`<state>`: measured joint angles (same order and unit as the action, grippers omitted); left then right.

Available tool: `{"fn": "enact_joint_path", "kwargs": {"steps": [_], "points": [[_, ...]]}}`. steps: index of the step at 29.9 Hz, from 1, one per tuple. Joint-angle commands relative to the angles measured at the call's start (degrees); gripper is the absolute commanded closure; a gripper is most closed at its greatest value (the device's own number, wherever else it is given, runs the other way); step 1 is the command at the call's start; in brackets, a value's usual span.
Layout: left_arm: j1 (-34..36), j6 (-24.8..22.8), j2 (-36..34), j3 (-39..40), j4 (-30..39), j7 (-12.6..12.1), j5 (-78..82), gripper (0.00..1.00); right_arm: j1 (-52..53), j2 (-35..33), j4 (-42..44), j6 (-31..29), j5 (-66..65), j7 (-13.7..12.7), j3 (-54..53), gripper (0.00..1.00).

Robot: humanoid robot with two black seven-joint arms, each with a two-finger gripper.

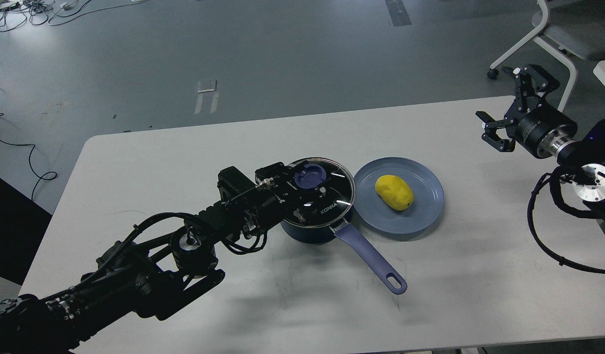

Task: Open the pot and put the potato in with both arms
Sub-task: 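Close the left gripper on the glass lid's blue knob, then lift the lid off the pot and set it down nearer the robot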

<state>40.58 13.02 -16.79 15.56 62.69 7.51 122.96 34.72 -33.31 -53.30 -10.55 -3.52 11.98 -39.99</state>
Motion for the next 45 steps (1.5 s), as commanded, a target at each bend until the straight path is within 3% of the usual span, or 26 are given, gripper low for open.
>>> {"fn": "enact_joint_path", "kwargs": {"steps": [1,12,22,30,37,45], "points": [[0.0,0.0,0.0,0.0,0.0,0.1,0.0,0.55,0.0,0.0,0.0,0.0,0.0,0.1,0.0,0.0],[1.7,-0.1,-2.2,0.2,4.9,1.1,-1.7,0.55,0.1,0.0,0.0,0.0,0.0,0.1,0.0,0.0],[6.6,-0.1,-14.4,1.5,6.1,1.8,-5.4,0.55,0.0,0.0,0.0,0.0,0.0,0.1,0.0,0.0],[2.8,2.1,-23.8,0.5,5.3,2.0,-6.9,0.55,0.2,0.6,0.0,0.0,0.0,0.1,0.0,0.0],[-4.4,7.4,-23.2,0.8,-0.2,2.8,-7.4,0.55,0.3,0.7,0.0,0.0,-0.2,0.0,0.1,0.0],[-7.3,11.9,-18.7,0.4,-8.5,4.2,-12.2,0.54,0.3,0.5,0.0,0.0,-0.3,0.0,0.2,0.0]]}}
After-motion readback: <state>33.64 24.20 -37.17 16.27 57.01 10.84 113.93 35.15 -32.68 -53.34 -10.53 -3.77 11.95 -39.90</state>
